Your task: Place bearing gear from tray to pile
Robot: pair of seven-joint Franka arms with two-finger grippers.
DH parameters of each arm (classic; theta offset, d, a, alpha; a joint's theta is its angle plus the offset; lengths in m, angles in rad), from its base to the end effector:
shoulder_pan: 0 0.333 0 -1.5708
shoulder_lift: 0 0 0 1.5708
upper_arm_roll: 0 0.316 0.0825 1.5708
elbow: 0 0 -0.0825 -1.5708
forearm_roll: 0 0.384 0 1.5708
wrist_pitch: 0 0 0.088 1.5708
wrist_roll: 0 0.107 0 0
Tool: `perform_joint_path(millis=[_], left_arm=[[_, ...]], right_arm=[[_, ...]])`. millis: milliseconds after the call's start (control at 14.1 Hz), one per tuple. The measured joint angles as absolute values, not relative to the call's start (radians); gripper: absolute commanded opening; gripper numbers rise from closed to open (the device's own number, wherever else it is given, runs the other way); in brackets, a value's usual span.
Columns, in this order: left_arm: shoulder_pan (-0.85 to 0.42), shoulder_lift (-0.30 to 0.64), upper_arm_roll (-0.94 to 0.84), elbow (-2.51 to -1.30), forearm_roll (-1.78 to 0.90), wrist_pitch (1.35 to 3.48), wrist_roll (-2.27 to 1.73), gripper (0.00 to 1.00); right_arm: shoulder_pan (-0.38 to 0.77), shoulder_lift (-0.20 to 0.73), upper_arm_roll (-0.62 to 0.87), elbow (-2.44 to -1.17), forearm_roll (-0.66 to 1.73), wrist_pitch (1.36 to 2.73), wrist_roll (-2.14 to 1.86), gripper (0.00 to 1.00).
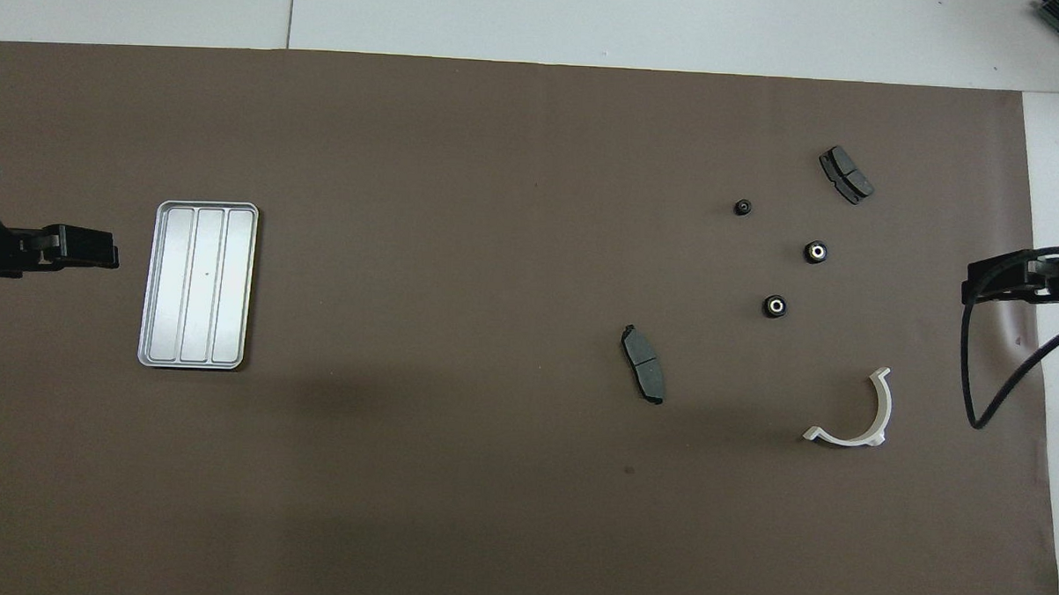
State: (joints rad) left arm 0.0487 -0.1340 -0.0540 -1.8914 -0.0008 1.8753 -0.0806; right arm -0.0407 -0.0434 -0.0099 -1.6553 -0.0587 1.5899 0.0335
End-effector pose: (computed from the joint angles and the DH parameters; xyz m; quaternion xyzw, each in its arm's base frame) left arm 0.5322 -0.0043 0.5710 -0.9976 -0.0377 -0.0589 0.0007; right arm 0.5404 -0.0337 0.6102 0.9987 -0.0411 -0.0112 0.0290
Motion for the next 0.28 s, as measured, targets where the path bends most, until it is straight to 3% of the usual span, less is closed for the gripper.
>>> perform_joint_path(millis=[283], left_arm=[[0.049,-0.134,-0.054,-1.891,-0.001,1.875,-0.081,1.0]], right_arm=[[-0.041,-0.044,-0.012,-1.655,-0.059,1.57,0.03,1.0]])
